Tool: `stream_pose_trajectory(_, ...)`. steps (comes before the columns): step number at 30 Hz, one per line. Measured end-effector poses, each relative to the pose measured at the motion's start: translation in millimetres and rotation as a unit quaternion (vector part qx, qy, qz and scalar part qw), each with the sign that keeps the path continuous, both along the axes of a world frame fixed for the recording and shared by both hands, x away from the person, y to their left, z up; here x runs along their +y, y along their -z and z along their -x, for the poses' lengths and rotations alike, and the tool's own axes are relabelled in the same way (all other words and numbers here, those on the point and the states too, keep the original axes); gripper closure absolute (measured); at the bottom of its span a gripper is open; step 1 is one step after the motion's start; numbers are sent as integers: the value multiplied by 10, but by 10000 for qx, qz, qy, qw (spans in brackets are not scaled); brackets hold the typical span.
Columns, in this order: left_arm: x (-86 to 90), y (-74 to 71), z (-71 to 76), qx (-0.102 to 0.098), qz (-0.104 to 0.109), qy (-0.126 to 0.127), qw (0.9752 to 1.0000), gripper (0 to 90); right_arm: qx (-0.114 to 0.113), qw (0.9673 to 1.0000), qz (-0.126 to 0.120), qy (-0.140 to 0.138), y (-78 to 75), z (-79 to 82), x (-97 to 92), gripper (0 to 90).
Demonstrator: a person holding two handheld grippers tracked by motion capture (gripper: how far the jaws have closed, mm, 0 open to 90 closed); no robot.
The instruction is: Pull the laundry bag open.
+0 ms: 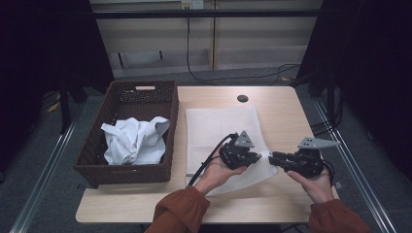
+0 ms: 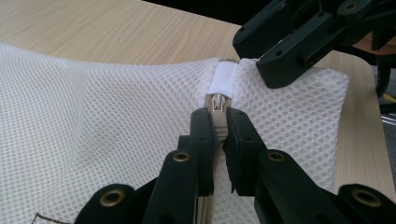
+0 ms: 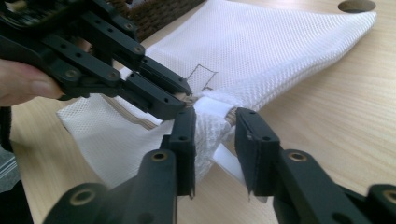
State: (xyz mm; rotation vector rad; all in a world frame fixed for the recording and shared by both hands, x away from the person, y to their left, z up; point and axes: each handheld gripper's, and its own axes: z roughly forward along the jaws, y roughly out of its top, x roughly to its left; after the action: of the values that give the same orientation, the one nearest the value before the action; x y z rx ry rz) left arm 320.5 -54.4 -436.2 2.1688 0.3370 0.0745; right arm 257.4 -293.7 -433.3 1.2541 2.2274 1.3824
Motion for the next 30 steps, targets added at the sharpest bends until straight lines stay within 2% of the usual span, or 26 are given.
stream_pose_trajectory(2, 2, -9, 8, 5, 11, -7, 10000, 821, 36, 10000, 1, 35, 14, -18, 7, 581)
stream_pose_trajectory(6, 7, -20, 13, -14, 21, -23, 10000, 821, 241, 9997, -55, 40, 53, -76, 26, 484)
stream_pose_trajectory(7, 7, -20, 13, -7, 28, -19, 10000, 821, 241, 9997, -55, 40, 53, -76, 26, 484)
stream_pose_trajectory(8, 6, -19, 18, -36, 32, -36, 10000, 821, 343, 9992, -203, -43, 73, -95, 25, 485)
stream_pose_trajectory(9, 6, -19, 18, -36, 32, -36, 10000, 821, 343, 9992, -203, -43, 73, -95, 25, 485)
stream_pose_trajectory(10, 7, -18, 12, -15, 47, -36, 10000, 821, 426, 9986, -286, -103, 87, -115, 35, 529)
stream_pose_trajectory(11, 2, -7, 9, -17, 41, -23, 10000, 821, 426, 9986, -286, -103, 87, -115, 35, 529)
stream_pose_trajectory(12, 3, 3, 11, -11, 17, -48, 10000, 821, 399, 9989, -253, -77, 86, -115, 41, 586)
stream_pose_trajectory(14, 7, 12, 10, 17, 25, -36, 10000, 821, 408, 9985, -367, -82, 82, -125, 16, 644)
stream_pose_trajectory(15, 6, 10, 11, -19, -41, -27, 10000, 821, 406, 9984, -395, -68, 78, -129, 6, 695)
stream_pose_trajectory(16, -4, 25, 14, 12, 16, -20, 10000, 820, 396, 9984, -404, -93, 72, -127, 1, 708)
stream_pose_trajectory(18, -30, 32, 14, -15, -97, -3, 10000, 821, 382, 9981, -472, -89, 61, -131, -8, 757)
stream_pose_trajectory(19, -42, 37, 16, -38, -98, -8, 9999, 821, 363, 9979, -513, -171, 54, -136, -2, 801)
stream_pose_trajectory(20, -51, 38, 14, -36, -116, -28, 9999, 821, 333, 9983, -461, -142, 48, -131, 11, 820)
stream_pose_trajectory(21, -59, 47, 13, -1, -81, -33, 10000, 821, 320, 9985, -426, -116, 43, -126, 30, 831)
stream_pose_trajectory(22, -50, 49, 2, -11, -169, -14, 9999, 821, 272, 9991, -332, -68, 32, -121, 43, 840)
stream_pose_trajectory(24, -51, 67, 6, 20, -91, -28, 10000, 821, 259, 9992, -301, -75, 31, -120, 43, 842)
stream_pose_trajectory(26, -37, 69, 1, -24, -170, 14, 9999, 821, 220, 9994, -262, -44, 26, -108, 51, 846)
stream_pose_trajectory(30, -24, 84, -1, 31, -133, 11, 9999, 821, 152, 9997, -204, -1, 10, -95, 70, 849)
